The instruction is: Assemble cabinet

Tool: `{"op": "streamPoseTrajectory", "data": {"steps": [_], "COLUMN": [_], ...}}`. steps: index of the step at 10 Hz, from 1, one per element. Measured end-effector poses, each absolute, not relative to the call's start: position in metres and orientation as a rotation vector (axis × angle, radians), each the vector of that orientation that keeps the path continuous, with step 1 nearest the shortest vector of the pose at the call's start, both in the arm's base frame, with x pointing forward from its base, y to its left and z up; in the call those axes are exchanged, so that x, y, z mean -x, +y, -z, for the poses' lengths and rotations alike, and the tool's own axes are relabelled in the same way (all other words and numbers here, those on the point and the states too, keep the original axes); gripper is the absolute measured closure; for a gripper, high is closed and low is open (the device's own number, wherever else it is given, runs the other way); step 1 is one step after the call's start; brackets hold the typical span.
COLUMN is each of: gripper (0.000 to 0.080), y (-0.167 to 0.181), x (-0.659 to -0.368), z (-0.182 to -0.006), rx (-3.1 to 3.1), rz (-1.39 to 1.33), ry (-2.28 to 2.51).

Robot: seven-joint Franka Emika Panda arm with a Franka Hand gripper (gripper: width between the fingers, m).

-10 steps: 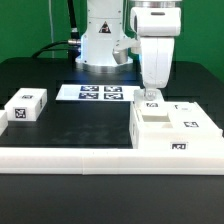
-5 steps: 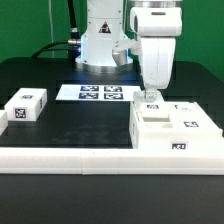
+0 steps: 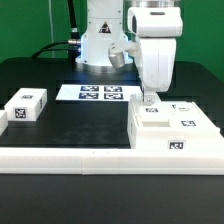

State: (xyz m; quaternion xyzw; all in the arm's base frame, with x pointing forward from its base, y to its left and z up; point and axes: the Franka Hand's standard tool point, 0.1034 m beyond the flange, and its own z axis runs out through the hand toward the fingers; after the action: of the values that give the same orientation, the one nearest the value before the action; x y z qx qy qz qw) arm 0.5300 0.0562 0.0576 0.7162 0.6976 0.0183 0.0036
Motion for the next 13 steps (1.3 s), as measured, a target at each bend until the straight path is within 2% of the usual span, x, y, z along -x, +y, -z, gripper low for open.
{"op": "streamPoseTrajectory", "data": {"steps": [5, 11, 13], "gripper": [0.0729, 0.0728, 0.0356], "y": [0.056, 0.056, 0.056], "x": [-0.566, -0.573, -0.573], "z": [-0.058, -0.059, -0.059], "rx": [-2.258, -2.257, -2.257], "rz": [-0.062, -0.068, -0.068], "ry": [2.176, 2.172, 2.172]}}
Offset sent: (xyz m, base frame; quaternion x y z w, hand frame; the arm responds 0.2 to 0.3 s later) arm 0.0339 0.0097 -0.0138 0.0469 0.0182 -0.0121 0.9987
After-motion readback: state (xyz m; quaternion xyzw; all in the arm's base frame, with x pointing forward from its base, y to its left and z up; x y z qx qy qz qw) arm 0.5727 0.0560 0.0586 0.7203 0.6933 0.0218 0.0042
